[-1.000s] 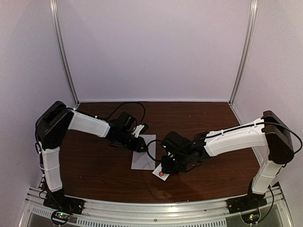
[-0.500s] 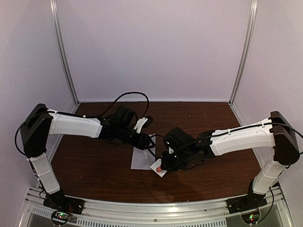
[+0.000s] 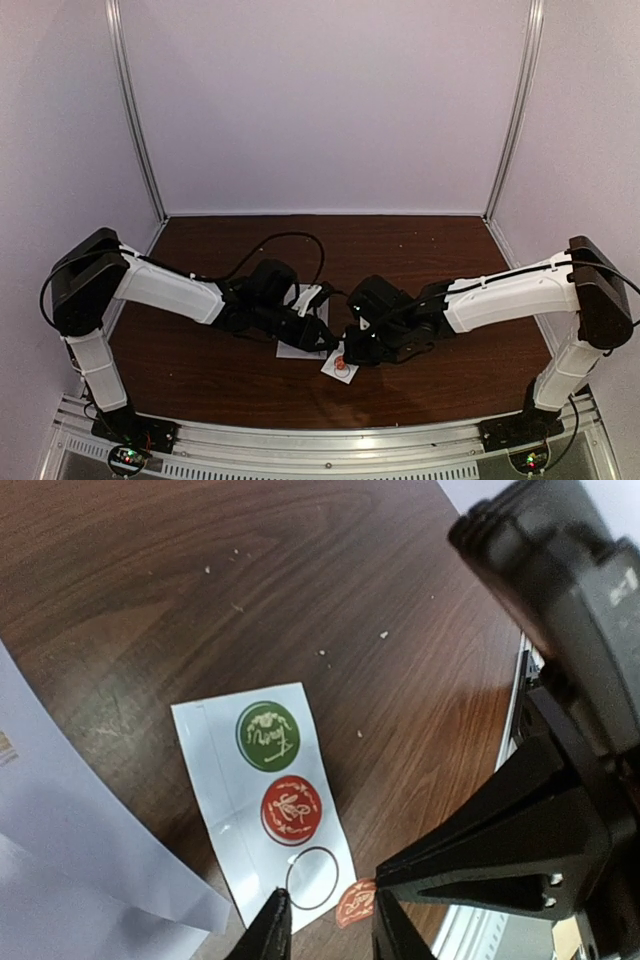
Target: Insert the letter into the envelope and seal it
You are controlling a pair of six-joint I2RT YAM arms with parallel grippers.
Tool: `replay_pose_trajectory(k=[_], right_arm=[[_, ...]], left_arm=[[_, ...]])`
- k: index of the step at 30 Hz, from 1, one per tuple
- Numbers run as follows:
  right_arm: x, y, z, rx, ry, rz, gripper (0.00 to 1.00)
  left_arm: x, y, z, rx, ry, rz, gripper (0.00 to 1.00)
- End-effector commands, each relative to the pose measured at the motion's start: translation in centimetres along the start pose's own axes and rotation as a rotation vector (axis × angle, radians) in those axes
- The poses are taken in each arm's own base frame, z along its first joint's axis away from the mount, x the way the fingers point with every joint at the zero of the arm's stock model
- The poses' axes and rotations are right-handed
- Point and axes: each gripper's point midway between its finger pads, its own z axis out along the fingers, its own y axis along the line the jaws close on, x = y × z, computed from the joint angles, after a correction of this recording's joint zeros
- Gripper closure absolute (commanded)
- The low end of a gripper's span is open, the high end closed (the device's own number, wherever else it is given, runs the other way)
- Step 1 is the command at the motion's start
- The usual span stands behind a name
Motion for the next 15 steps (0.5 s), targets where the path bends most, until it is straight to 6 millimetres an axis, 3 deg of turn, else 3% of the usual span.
replay_pose_trajectory(k=[1, 8, 11, 15], right_arm=[[0.0, -0.5, 0.3, 0.019, -0.021, 0.009, 1.0], [0.0, -0.8, 0.1, 0.03, -0.022, 0.007, 1.0], [-0.5, -1.1, -0.9, 0.051, -0.049, -0.004, 1.0], [-2.2, -1.0, -2.6, 0.072, -0.099, -0.029, 1.0]], left_arm=[[1.2, -0.6, 1.6, 0.066, 0.001, -0.034, 0.73], [1.0, -0.4, 2.0, 0.027, -0.025, -0.03, 0.76], [-0.5, -0.3, 0.8, -0.042, -0.065, 0.006, 0.76], [-3.3, 0.6, -2.6, -0.164, -0.139, 0.056, 0.75]])
